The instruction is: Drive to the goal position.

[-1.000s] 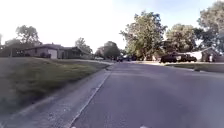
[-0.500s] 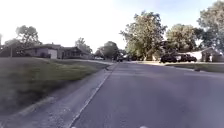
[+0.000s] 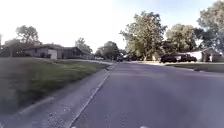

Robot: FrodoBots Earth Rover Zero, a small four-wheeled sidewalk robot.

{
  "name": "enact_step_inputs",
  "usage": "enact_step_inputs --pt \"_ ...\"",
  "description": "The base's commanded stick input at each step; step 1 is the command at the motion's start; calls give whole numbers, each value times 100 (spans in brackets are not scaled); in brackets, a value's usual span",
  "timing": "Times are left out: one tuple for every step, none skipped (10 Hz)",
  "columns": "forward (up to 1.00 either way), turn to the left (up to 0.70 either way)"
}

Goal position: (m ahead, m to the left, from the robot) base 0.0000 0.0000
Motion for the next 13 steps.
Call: enact_step_inputs --pt "6 0" --pt "6 0" --pt "6 0" --pt "6 0" --pt "6 0" --pt "6 0" --pt "6 0" --pt "6 0" --pt "6 0" --pt "6 0" --pt "6 0" --pt "7 0" --pt "7 0"
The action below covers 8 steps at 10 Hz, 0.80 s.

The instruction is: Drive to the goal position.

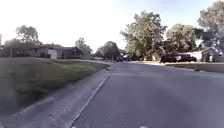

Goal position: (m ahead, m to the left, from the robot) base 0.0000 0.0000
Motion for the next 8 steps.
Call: enact_step_inputs --pt "6 0" --pt "6 0" --pt "6 0" --pt "6 0" --pt "6 0" --pt "6 0" --pt "6 0" --pt "6 0"
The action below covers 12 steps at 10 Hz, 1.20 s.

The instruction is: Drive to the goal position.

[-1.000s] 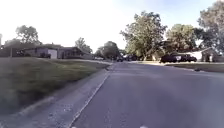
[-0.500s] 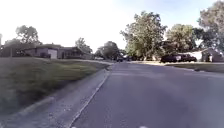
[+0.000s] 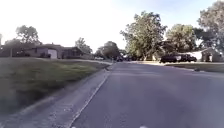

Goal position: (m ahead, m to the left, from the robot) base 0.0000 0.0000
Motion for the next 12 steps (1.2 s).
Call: enact_step_inputs --pt "7 0" --pt "7 0" --pt "6 0" --pt "6 0" --pt "6 0" --pt "6 0" --pt "6 0" --pt "7 0" --pt "7 0" --pt "6 0" --pt "6 0" --pt "6 0"
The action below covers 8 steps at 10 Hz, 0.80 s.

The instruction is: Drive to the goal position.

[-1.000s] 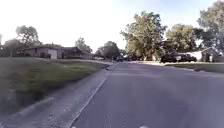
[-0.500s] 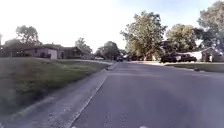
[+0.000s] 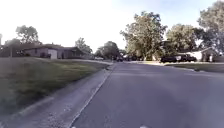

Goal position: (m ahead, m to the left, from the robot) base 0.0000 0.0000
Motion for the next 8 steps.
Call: enact_step_inputs --pt "6 0" --pt "6 0" --pt "6 0" --pt "6 0" --pt "6 0" --pt "6 0" --pt "6 0" --pt "6 0"
